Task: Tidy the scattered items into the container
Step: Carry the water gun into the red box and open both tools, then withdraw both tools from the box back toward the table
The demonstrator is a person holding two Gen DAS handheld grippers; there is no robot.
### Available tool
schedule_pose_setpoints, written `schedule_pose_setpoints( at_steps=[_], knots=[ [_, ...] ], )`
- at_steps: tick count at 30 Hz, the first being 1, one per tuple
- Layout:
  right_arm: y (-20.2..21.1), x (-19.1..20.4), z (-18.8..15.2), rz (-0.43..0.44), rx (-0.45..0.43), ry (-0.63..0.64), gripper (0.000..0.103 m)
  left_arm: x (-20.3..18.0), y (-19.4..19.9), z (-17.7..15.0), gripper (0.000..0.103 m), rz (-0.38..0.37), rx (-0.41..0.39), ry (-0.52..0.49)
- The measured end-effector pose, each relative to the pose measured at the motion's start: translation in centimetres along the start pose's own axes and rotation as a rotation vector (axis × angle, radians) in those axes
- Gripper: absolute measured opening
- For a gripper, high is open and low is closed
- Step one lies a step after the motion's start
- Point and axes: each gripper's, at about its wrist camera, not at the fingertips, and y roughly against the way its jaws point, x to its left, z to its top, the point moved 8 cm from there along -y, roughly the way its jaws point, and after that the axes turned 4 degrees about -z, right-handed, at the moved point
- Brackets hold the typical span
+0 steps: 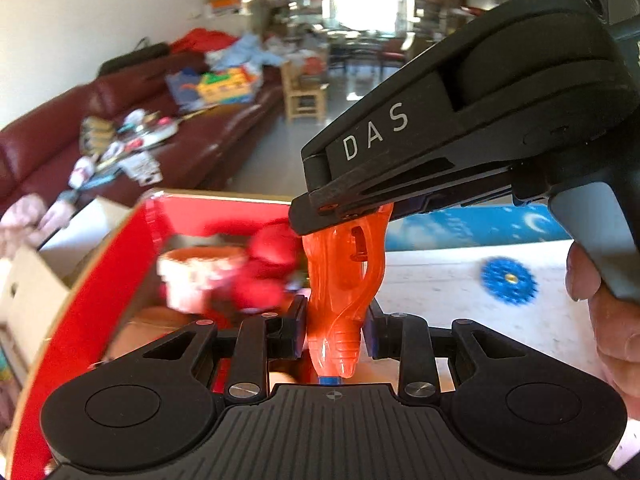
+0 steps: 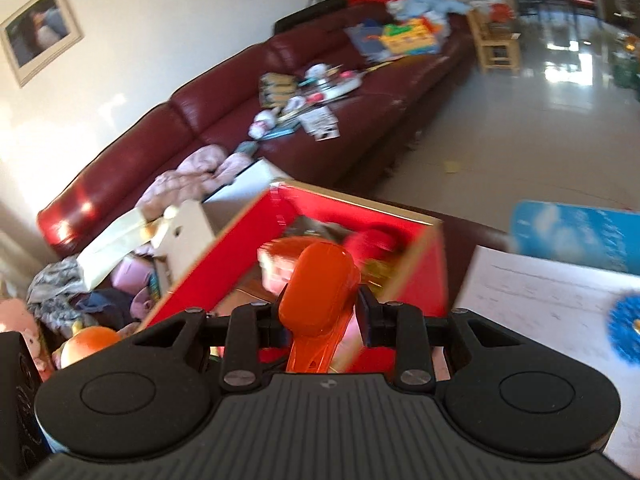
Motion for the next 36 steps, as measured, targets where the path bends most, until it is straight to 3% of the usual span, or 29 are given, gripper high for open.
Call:
schedule_pose_setpoints(
  at_steps=[4,8,9,10,11,12,14,21,36],
  knots=[
    [-2.4,3.2,1.4,0.026,0.022,0.044,0.035,3.7,1.3,0.7,0.027,0.024,0.003,0.06],
    [-3.9,4.5,2.2,0.022,0.022,0.071,0.038,5.2,1.4,0.6,0.028,0.04,0.019,0.092],
    [-4.0,4.5,2.3,0.013,0.013,0.075,0.049,5.5,1.2,0.6,0.047,0.049,0.027,0.103],
    [-4.0,4.4,2.6,0.005,0.0,0.073,0.06,5.9,1.1,0.5,0.055,0.07,0.031,0.112],
    [-3.9,4.2,2.9,-0.004,-0.018,0.063,0.079,6.1,1.2,0.3,0.081,0.113,0.033,0.114],
    [-3.7,3.9,3.1,-0.005,-0.033,0.053,0.084,6.3,1.3,0.2,0.101,0.155,0.025,0.11],
    [-3.4,3.3,3.2,0.003,-0.052,0.042,0.084,6.1,1.7,0.1,0.103,0.191,0.0,0.095],
    [-4.2,2.3,1.6,-0.011,0.008,0.039,0.085,6.2,0.3,-1.0,0.103,0.158,0.076,0.138],
    [-4.8,2.8,-0.1,-0.05,0.068,0.099,0.087,6.0,-0.4,-1.7,0.103,0.134,0.09,0.144]
  ],
)
